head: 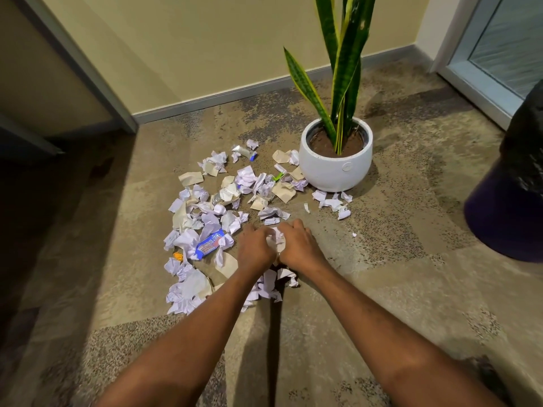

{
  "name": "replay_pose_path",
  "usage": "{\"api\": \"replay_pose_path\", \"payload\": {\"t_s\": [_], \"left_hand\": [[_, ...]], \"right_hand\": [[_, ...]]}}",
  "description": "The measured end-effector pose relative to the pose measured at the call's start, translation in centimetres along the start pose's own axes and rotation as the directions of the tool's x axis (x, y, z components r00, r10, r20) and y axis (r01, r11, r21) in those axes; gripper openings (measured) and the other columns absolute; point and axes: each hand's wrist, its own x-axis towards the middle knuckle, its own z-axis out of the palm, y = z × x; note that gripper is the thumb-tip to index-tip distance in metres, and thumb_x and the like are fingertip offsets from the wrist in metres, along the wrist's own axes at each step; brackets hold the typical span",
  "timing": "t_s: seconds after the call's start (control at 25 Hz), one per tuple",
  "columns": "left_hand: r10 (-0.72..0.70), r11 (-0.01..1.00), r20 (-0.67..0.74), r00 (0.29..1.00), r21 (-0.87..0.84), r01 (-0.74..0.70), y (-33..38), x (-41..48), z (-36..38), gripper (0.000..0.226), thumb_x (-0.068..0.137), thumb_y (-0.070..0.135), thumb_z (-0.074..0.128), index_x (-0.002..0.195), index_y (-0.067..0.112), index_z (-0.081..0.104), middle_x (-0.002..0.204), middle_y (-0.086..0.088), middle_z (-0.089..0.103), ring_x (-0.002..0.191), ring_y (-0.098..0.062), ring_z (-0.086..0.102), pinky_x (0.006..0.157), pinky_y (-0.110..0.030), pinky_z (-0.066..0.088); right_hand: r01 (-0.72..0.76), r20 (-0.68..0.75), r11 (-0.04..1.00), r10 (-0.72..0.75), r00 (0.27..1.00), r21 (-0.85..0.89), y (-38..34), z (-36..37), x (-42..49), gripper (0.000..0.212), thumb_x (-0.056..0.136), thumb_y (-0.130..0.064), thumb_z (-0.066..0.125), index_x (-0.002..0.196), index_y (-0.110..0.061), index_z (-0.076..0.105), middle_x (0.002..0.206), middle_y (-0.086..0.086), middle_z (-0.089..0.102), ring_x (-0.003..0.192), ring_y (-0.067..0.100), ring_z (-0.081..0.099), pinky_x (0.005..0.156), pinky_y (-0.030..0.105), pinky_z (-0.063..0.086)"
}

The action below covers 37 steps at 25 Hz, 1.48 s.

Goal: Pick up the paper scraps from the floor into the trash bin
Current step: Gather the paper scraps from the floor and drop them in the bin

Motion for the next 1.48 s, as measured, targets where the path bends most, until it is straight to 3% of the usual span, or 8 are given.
{"api": "replay_pose_path", "payload": {"t_s": [0.2, 0.36, 0.52, 0.64, 0.8, 0.96, 1.16, 1.48], "left_hand": [[0.012, 0.985, 0.019, 1.0, -0.174, -0.008, 0.5, -1.2, -0.7, 0.04, 0.073, 0.006, 0.074, 0.11, 0.018, 0.082, 0.098, -0.004, 0.074, 0.097, -0.025, 0.07, 0.079, -0.037, 0.057], [-0.105, 0.841, 0.146, 0.984, -0.515, 0.166, 1.8, -2.6, -1.3, 0.041, 0.076, -0.008, 0.061, 0.103, 0.015, 0.082, 0.09, -0.011, 0.08, 0.081, -0.03, 0.079, 0.071, -0.048, 0.067], [-0.109, 0.683, 0.256, 0.96, -0.683, 0.26, 2.7, -3.5, -1.0, 0.037, 0.066, -0.008, 0.064, 0.094, 0.009, 0.082, 0.086, -0.024, 0.079, 0.079, -0.044, 0.077, 0.072, -0.06, 0.065], [-0.077, 0.645, 0.304, 0.95, -0.711, 0.28, 4.4, -4.3, -0.9, 0.035, 0.06, -0.007, 0.065, 0.085, 0.009, 0.084, 0.076, -0.018, 0.076, 0.064, -0.028, 0.066, 0.062, -0.04, 0.055], [-0.04, 0.58, 0.373, 0.927, -0.746, 0.326, 8.0, -5.6, -1.0, 0.032, 0.077, -0.015, 0.062, 0.089, 0.007, 0.081, 0.076, -0.014, 0.077, 0.054, -0.015, 0.067, 0.051, -0.026, 0.051], [0.032, 0.5, 0.397, 0.917, -0.801, 0.33, 11.8, -5.9, -1.2, 0.034, 0.085, -0.015, 0.057, 0.097, 0.006, 0.081, 0.089, -0.021, 0.08, 0.069, -0.026, 0.074, 0.062, -0.036, 0.062], [0.169, 0.44, 0.335, 0.927, -0.867, 0.233, 18.7, -6.3, -3.1, 0.036, 0.087, -0.015, 0.06, 0.099, 0.011, 0.081, 0.094, -0.016, 0.081, 0.075, -0.022, 0.074, 0.068, -0.032, 0.06], [0.448, 0.32, 0.201, 0.871, -0.946, 0.054, 30.5, -7.5, -7.1, 0.034, 0.091, -0.005, 0.071, 0.122, 0.007, 0.077, 0.106, -0.014, 0.082, 0.092, -0.024, 0.077, 0.082, -0.039, 0.062]], "right_hand": [[-0.111, 0.035, 0.964, 0.105, 0.994, 0.242, -0.2, 0.7, -0.9, 0.037, 0.083, -0.019, 0.074, 0.114, -0.038, 0.066, 0.126, -0.002, 0.06, 0.107, 0.025, 0.066, 0.087, 0.052, 0.063], [-0.299, 0.149, 0.766, 0.261, 0.954, 0.57, 1.9, 1.3, -0.4, 0.043, 0.063, -0.021, 0.072, 0.098, -0.046, 0.073, 0.1, -0.008, 0.078, 0.093, 0.022, 0.077, 0.082, 0.053, 0.067], [-0.306, 0.153, 0.656, 0.282, 0.947, 0.69, 2.4, -1.3, -2.2, 0.048, 0.073, 0.005, 0.082, 0.108, -0.027, 0.077, 0.107, 0.001, 0.08, 0.1, 0.021, 0.077, 0.087, 0.044, 0.067], [-0.28, 0.113, 0.608, 0.299, 0.948, 0.743, 3.9, -3.2, -3.0, 0.044, 0.079, 0.014, 0.079, 0.113, -0.014, 0.073, 0.112, 0.009, 0.077, 0.104, 0.025, 0.076, 0.08, 0.034, 0.065], [-0.283, 0.088, 0.592, 0.336, 0.938, 0.755, 5.8, -6.3, -4.2, 0.041, 0.081, 0.014, 0.079, 0.117, -0.007, 0.075, 0.107, 0.012, 0.08, 0.096, 0.027, 0.078, 0.074, 0.035, 0.065], [-0.247, -0.01, 0.635, 0.372, 0.928, 0.732, 7.1, -10.0, -5.4, 0.039, 0.078, 0.008, 0.086, 0.11, -0.012, 0.08, 0.099, 0.007, 0.082, 0.092, 0.025, 0.08, 0.082, 0.04, 0.068], [-0.093, -0.232, 0.717, 0.343, 0.91, 0.691, 7.6, -16.8, -7.6, 0.035, 0.074, 0.01, 0.084, 0.1, -0.013, 0.081, 0.096, 0.008, 0.082, 0.093, 0.031, 0.08, 0.092, 0.054, 0.065], [0.106, -0.582, 0.835, 0.279, 0.764, 0.539, 8.0, -29.7, -13.6, 0.035, 0.072, 0.0, 0.089, 0.1, -0.02, 0.081, 0.093, -0.002, 0.081, 0.084, 0.015, 0.077, 0.077, 0.032, 0.063]]}}
